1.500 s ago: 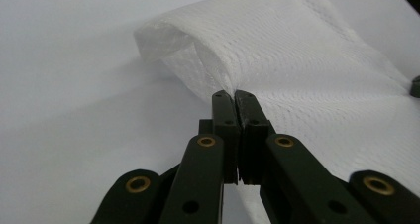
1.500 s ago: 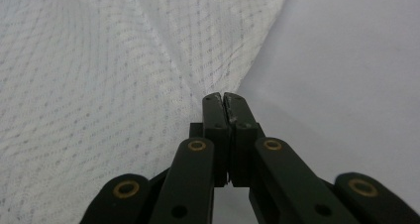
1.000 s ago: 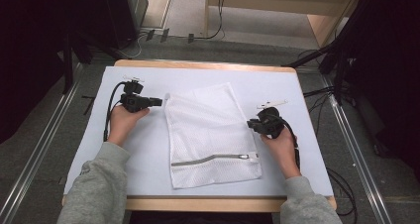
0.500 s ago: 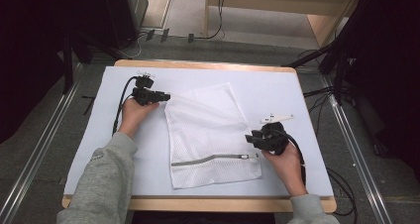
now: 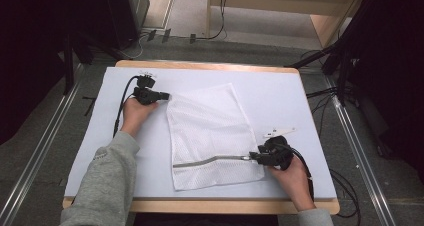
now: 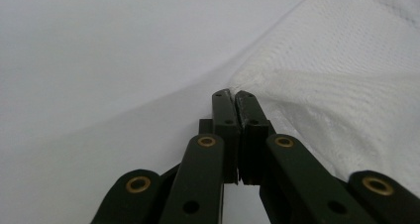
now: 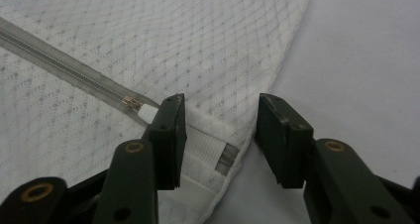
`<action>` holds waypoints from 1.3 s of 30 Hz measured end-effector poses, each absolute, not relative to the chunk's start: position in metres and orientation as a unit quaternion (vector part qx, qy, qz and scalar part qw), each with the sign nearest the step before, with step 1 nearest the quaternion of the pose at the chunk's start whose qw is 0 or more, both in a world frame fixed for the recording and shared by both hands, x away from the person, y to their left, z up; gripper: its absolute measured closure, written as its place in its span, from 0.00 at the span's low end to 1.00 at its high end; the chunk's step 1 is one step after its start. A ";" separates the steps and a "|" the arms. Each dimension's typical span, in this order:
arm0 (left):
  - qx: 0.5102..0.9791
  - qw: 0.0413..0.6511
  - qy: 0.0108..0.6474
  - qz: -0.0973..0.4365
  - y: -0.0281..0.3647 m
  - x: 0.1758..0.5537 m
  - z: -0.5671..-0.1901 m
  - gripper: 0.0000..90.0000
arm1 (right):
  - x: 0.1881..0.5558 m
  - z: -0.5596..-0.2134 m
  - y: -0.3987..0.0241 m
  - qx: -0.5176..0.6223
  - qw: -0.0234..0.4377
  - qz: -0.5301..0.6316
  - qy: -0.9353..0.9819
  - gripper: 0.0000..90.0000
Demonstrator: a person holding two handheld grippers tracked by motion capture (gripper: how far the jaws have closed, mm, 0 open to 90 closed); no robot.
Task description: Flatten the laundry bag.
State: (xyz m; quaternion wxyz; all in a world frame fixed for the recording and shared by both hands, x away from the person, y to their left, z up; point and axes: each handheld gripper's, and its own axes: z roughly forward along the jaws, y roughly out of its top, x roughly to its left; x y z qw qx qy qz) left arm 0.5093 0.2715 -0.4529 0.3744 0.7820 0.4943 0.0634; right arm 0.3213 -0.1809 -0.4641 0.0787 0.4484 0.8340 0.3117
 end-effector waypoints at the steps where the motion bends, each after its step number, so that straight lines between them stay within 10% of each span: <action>1: 0.779 0.377 0.497 0.065 0.276 0.509 -0.451 1.00 | 0.321 -0.464 -0.181 0.445 0.078 0.313 0.835 0.65; 14: 0.760 0.385 0.517 0.077 0.302 0.508 -0.444 1.00 | 0.325 -0.461 -0.175 0.442 0.051 0.309 0.840 0.96; 39: 0.778 0.379 0.498 0.055 0.285 0.450 -0.424 0.70 | 0.355 -0.443 -0.185 0.427 0.092 0.389 0.811 0.77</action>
